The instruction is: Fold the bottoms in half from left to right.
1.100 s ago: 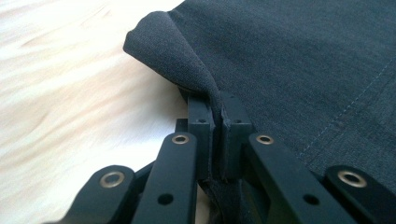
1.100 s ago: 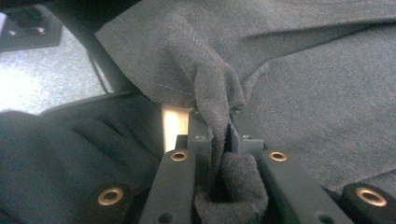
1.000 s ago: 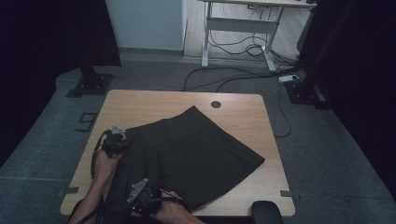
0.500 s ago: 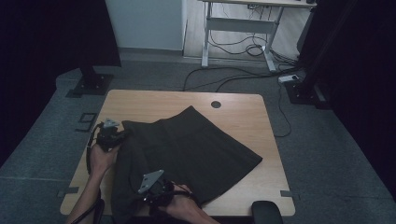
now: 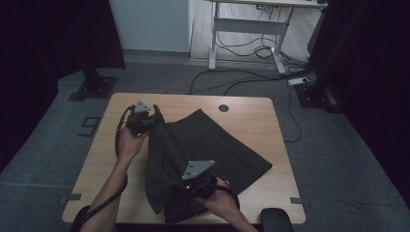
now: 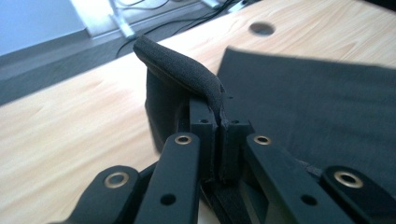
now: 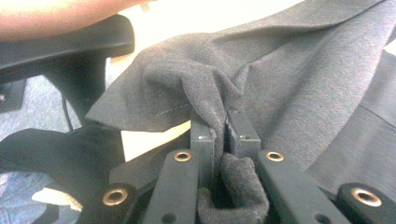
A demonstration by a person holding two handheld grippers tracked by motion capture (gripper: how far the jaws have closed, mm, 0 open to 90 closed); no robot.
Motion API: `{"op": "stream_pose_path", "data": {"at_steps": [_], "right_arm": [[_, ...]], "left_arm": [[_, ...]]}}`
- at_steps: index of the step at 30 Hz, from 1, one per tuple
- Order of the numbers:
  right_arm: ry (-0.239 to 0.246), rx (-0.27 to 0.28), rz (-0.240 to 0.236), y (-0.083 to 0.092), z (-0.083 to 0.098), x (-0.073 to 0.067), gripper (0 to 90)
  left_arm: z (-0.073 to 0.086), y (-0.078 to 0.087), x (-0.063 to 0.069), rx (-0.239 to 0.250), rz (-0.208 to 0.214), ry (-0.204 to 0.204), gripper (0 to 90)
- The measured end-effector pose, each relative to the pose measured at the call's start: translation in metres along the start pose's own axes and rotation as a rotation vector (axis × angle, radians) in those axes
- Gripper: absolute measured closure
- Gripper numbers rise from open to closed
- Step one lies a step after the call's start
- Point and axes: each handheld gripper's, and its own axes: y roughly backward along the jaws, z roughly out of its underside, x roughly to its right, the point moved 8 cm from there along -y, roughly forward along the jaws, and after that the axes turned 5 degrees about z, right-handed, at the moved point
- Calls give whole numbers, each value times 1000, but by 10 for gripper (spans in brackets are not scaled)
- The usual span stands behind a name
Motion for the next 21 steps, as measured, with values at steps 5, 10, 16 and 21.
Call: {"op": "stream_pose_path", "data": {"at_steps": [5,10,16,21], "right_arm": [[-42,37,44,28,3,20,826],[-59,63,97,54,5,37,825],[-82,48,177,68,21,65,824],[-134,25,230,69,46,93,823]], "left_arm": [[-26,-12,15,19,23,-33,861],[-52,-25,29,32,37,-72,861],[-65,-57,38,21,47,-99,859],[-65,-92,43,-2,46,-112,859]]}}
